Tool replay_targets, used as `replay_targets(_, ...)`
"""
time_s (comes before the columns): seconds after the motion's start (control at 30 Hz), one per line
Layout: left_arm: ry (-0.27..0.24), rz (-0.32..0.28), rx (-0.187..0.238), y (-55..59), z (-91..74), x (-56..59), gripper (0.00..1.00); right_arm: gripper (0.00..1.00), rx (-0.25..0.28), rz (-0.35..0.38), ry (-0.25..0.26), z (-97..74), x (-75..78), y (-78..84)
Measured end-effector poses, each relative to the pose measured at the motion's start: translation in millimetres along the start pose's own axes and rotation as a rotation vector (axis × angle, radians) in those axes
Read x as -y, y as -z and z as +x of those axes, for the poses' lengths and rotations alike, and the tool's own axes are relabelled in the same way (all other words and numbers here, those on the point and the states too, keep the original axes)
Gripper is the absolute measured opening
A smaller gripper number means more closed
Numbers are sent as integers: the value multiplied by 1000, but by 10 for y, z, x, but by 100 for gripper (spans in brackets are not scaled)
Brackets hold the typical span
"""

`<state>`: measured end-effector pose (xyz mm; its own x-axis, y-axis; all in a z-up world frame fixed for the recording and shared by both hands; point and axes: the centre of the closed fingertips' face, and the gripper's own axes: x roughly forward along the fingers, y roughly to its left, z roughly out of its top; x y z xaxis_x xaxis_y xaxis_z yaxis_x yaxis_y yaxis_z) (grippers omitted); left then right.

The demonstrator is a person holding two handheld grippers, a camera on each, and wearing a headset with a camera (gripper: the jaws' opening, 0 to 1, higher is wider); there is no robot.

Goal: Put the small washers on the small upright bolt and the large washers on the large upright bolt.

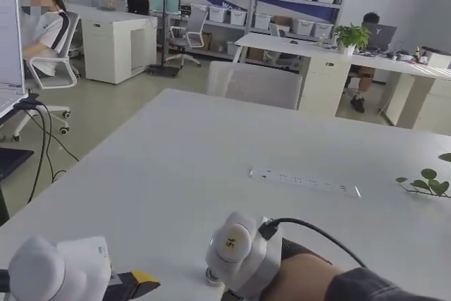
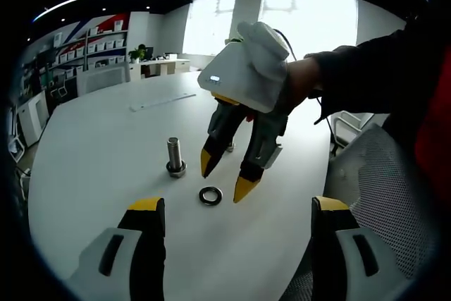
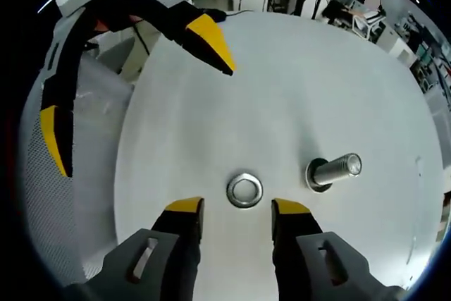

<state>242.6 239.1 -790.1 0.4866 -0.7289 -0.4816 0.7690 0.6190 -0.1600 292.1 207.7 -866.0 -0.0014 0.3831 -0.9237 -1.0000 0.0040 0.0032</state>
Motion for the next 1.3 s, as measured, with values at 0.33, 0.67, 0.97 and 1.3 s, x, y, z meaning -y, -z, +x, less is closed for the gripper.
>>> replay_targets(0.33, -4, -7, 4, 24, 1, -22, 85, 37, -7, -13, 3, 126, 26, -13)
replay_targets(0.67, -5, -13, 3, 47, 4, -38, 85, 33, -5, -19, 8, 145, 52, -21)
replay_targets(0.97, -7, -15, 8, 46, -2, -48, 85, 28, -16, -41, 5, 156, 37, -31)
replay_targets(1.3, -10, -18, 9, 51, 4, -53, 85, 25, -22, -43, 3, 155, 52, -23)
